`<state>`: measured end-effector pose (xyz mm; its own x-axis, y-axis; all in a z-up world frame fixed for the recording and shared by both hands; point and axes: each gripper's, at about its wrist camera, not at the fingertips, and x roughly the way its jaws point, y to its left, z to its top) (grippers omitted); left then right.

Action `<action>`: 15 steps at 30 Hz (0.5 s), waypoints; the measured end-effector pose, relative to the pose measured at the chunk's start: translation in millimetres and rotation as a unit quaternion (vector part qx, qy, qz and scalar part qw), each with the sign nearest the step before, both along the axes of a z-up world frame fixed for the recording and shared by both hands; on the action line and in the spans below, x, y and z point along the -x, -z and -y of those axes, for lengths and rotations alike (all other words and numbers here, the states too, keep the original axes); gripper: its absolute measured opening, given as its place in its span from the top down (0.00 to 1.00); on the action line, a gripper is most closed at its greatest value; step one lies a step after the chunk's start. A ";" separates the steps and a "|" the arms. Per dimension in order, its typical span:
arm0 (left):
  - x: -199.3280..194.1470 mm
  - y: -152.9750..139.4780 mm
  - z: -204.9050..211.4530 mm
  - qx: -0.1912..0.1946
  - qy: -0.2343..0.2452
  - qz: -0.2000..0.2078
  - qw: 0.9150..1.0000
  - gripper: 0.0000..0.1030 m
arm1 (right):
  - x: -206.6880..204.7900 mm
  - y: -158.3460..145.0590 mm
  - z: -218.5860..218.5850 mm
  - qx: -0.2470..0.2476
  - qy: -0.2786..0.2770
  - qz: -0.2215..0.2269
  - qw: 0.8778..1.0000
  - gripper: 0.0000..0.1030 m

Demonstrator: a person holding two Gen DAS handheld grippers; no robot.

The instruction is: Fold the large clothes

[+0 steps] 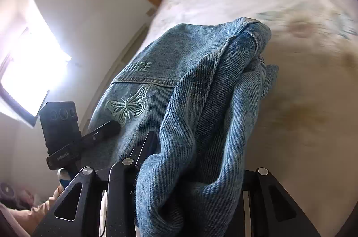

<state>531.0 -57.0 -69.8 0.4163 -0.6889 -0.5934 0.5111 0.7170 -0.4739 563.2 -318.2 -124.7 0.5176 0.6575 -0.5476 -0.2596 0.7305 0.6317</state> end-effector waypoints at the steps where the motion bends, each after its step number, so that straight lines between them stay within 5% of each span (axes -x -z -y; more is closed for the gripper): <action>1: 0.5 4.5 -8.1 -0.006 -0.007 -0.008 1.000 0.62 | -3.9 6.4 -14.7 0.003 -0.011 -0.005 1.000 0.66; 6: 8.6 51.3 -46.0 -0.027 -0.030 -0.080 0.996 0.51 | -7.8 40.3 -42.2 0.026 -0.030 -0.050 0.998 0.57; 8: 20.1 49.9 -56.0 -0.011 -0.039 -0.076 0.996 0.47 | 3.6 51.2 -29.3 0.017 -0.021 -0.067 0.997 0.47; 15: 47.8 43.0 -71.2 -0.016 -0.059 -0.077 0.995 0.43 | 39.3 51.7 23.4 0.010 0.045 -0.086 0.995 0.45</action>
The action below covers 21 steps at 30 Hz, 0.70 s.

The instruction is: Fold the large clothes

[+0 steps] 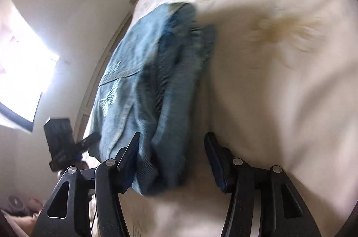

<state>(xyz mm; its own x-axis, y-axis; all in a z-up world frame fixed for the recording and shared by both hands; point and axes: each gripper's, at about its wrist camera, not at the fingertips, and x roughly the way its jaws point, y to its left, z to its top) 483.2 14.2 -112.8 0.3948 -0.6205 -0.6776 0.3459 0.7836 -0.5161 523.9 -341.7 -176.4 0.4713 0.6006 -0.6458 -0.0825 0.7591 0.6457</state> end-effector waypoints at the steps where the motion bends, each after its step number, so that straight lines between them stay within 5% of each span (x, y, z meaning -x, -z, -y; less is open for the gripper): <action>1: 3.2 -4.1 0.3 -0.010 -0.006 0.004 1.000 0.43 | 1.5 -3.2 -1.5 0.012 0.003 -0.002 1.000 0.45; 10: 64.7 -45.0 26.4 -0.093 -0.038 0.063 0.993 0.43 | 58.5 -49.3 -22.0 0.154 0.048 -0.011 0.987 0.43; 17: 126.2 -81.4 34.4 -0.134 -0.081 0.109 0.982 0.25 | 131.3 -87.5 -35.8 0.209 0.065 0.024 0.976 0.42; 21: 169.9 -95.7 29.4 -0.153 -0.114 0.135 0.972 0.16 | 181.3 -113.4 -52.2 0.230 0.082 0.054 0.968 0.34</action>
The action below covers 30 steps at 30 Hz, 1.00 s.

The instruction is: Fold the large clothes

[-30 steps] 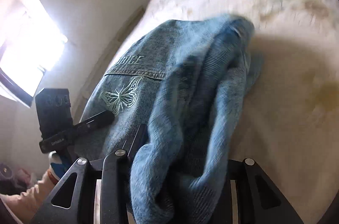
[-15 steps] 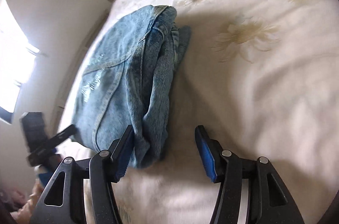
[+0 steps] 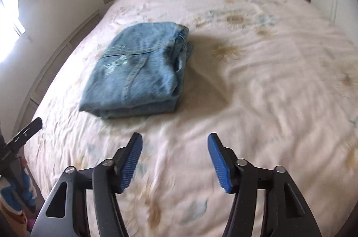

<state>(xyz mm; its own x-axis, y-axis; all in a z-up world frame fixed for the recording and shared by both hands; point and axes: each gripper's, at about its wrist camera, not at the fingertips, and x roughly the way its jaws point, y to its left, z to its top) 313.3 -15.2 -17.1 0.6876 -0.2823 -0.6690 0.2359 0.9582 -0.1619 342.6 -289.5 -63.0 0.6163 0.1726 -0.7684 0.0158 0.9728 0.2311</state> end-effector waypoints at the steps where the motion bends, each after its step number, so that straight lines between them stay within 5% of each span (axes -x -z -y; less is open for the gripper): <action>1: 7.4 -1.7 -2.1 -0.004 -0.005 0.005 1.000 0.12 | 12.8 -4.8 -5.6 0.007 0.004 0.008 1.000 0.30; 6: 57.7 -13.6 -9.7 -0.037 -0.033 0.035 0.998 0.01 | 64.2 -21.1 -27.1 0.038 0.019 0.041 0.998 0.22; 11: 104.9 -28.3 -19.0 -0.047 -0.049 0.065 0.996 0.01 | 112.3 -34.1 -42.6 0.071 0.025 0.072 0.995 0.19; 13: 122.1 -32.4 -21.7 -0.046 -0.054 0.072 0.995 0.01 | 128.7 -39.3 -49.8 0.084 0.026 0.084 0.993 0.00; 30: 234.2 -58.6 -37.7 -0.076 -0.105 0.128 0.983 0.01 | 250.3 -78.5 -67.0 0.118 0.054 0.167 0.977 0.00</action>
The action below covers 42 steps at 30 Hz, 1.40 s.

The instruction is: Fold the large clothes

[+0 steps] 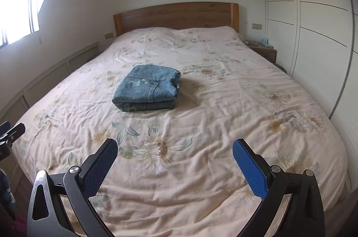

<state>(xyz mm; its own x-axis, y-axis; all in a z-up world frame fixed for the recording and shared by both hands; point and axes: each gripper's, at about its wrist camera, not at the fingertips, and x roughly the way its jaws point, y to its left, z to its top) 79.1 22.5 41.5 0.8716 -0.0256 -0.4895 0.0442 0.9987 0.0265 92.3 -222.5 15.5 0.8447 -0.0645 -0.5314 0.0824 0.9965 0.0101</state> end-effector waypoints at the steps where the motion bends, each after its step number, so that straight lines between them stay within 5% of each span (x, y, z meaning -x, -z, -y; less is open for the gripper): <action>1: 3.0 -1.3 -1.2 -0.002 -0.003 0.003 1.000 0.01 | 3.9 -1.2 1.0 0.001 0.002 0.003 1.000 0.00; 24: 35.7 -19.6 10.4 -0.045 -0.017 0.046 0.998 0.01 | 55.7 -7.5 26.5 0.008 0.058 0.060 0.996 0.00; 42: 15.1 5.7 13.1 -0.046 -0.009 0.009 0.999 0.01 | 44.4 19.6 33.4 0.012 0.076 0.032 0.997 0.00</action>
